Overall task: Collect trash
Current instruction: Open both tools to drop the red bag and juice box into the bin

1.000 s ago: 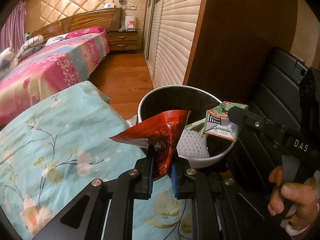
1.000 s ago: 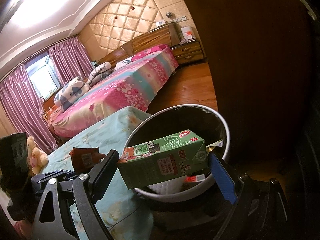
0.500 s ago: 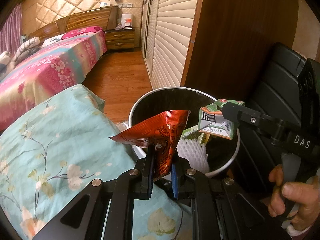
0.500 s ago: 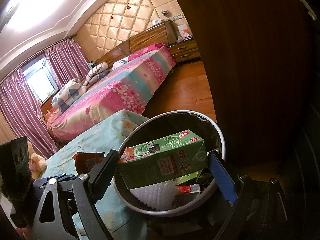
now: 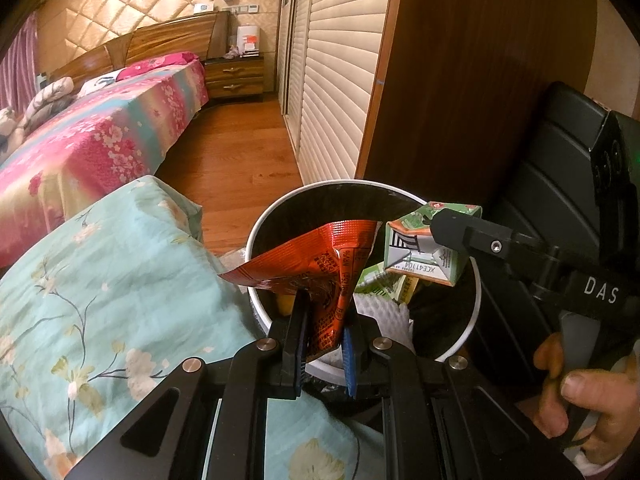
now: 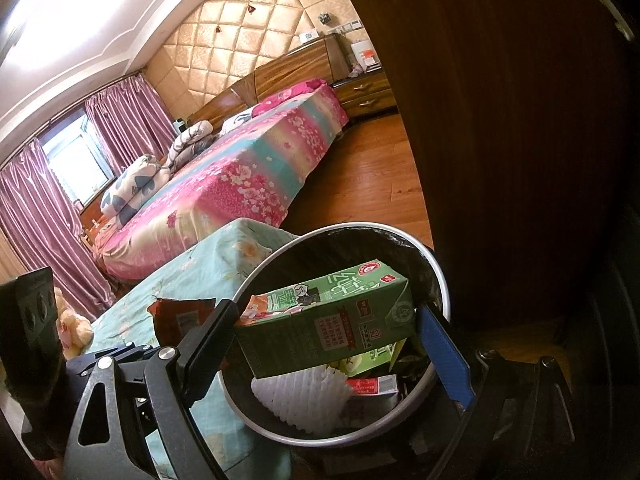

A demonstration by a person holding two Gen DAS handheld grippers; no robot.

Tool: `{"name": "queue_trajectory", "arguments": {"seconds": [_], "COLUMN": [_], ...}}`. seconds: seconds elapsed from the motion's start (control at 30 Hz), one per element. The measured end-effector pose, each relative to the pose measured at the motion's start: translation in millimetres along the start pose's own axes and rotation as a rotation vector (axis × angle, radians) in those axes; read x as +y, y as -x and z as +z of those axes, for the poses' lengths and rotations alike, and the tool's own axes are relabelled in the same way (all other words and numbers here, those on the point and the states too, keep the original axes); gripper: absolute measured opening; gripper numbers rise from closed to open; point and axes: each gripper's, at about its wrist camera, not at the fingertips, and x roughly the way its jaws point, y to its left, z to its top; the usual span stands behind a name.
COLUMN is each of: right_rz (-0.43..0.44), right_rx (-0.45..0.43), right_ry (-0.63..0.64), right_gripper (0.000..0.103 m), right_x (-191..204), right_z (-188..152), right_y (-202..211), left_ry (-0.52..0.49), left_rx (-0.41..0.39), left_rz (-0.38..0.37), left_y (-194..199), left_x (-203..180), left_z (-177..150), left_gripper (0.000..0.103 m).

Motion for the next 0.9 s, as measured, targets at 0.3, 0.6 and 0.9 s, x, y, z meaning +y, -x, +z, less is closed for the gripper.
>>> {"name": "queue_trajectory", "arguments": {"seconds": [0.3,0.6,0.9], "right_rz": [-0.001,0.003,0.007], "right_rx": [0.004,0.006,0.019], "right_ry": [-0.001,-0.003,-0.012], "right_gripper": [0.091,0.091,0.091], "right_x": [-1.1,1.1,0.8], "right_z": [1.2,4.2,3.5], "right_y": [-0.7,-4.6,-7.7], "left_ry": [-0.003,-0.009,0.0], "left_rx": [0.005,0.005,0.01], "left_rz": [-0.001,-0.001,0.003], "left_y": [-3.5,-4.5,-6.1], "left_x": [-2.6,-5.2,-4.5], "left_z": [3.7,6.0,8.6], "left_gripper": [0.013,0.014,0.018]}}
